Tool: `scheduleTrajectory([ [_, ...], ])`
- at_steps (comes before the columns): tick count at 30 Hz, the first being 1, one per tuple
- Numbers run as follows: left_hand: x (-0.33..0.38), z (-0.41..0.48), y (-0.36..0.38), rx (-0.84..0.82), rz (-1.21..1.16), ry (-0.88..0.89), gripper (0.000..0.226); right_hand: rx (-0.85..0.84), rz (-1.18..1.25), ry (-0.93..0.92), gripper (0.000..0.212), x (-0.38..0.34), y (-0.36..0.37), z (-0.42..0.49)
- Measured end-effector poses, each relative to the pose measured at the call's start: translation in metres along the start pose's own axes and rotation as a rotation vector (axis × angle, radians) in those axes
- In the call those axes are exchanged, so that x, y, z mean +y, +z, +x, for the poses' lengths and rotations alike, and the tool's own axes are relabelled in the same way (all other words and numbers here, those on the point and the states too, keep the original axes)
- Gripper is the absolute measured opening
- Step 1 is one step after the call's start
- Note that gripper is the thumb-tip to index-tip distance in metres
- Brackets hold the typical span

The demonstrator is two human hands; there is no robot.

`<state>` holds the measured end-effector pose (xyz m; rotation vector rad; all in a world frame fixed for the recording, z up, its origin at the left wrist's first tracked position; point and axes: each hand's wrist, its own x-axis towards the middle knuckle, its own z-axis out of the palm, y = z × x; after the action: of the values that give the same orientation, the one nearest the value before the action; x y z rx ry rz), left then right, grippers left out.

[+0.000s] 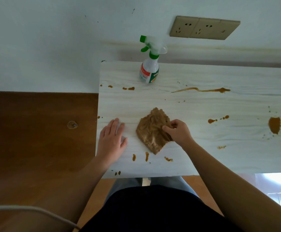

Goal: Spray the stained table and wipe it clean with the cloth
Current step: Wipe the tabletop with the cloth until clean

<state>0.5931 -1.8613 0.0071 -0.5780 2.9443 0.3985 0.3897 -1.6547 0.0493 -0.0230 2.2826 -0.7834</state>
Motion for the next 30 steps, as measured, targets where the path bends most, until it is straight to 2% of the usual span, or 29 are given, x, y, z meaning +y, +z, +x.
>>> scheduleTrajectory([
  [3, 0.002, 0.000, -0.001, -0.029, 0.006, -0.009, 0.062, -0.097, 0.135, 0.139, 0.031, -0.001, 0.000, -0.002],
  [7, 0.002, 0.001, -0.004, -0.045, 0.021, -0.004, 0.065, -0.107, 0.198, 0.109, 0.027, -0.006, -0.011, -0.010],
  [12, 0.002, 0.003, -0.007, -0.062, 0.034, 0.001, 0.064, 0.099, 0.186, -0.140, 0.026, -0.035, -0.047, -0.032],
  [15, 0.003, 0.002, -0.007, -0.085, 0.043, -0.011, 0.066, 0.187, 0.078, -0.320, 0.028, -0.056, -0.063, -0.048],
  [18, 0.003, -0.001, -0.005, -0.079, 0.031, -0.015, 0.066, 0.217, -0.124, -0.418, 0.005, -0.061, -0.054, -0.045],
  [19, 0.003, -0.002, -0.005, -0.075, 0.028, -0.016, 0.066, 0.191, -0.188, -0.416, 0.002, -0.059, -0.046, -0.041],
  [22, 0.002, -0.002, -0.004, -0.062, 0.023, -0.005, 0.064, -0.023, -0.348, -0.404, 0.028, -0.046, -0.015, -0.035],
  [25, 0.000, -0.002, -0.001, -0.065, 0.020, -0.003, 0.065, -0.211, -0.476, -0.397, 0.042, -0.029, 0.013, -0.040],
  [27, 0.000, -0.002, 0.000, -0.074, 0.018, -0.009, 0.066, -0.216, -0.514, -0.423, 0.046, -0.018, 0.024, -0.044],
  [30, 0.002, -0.002, 0.001, -0.067, 0.008, -0.016, 0.067, -0.097, -0.504, -0.512, 0.038, -0.012, 0.024, -0.044],
])
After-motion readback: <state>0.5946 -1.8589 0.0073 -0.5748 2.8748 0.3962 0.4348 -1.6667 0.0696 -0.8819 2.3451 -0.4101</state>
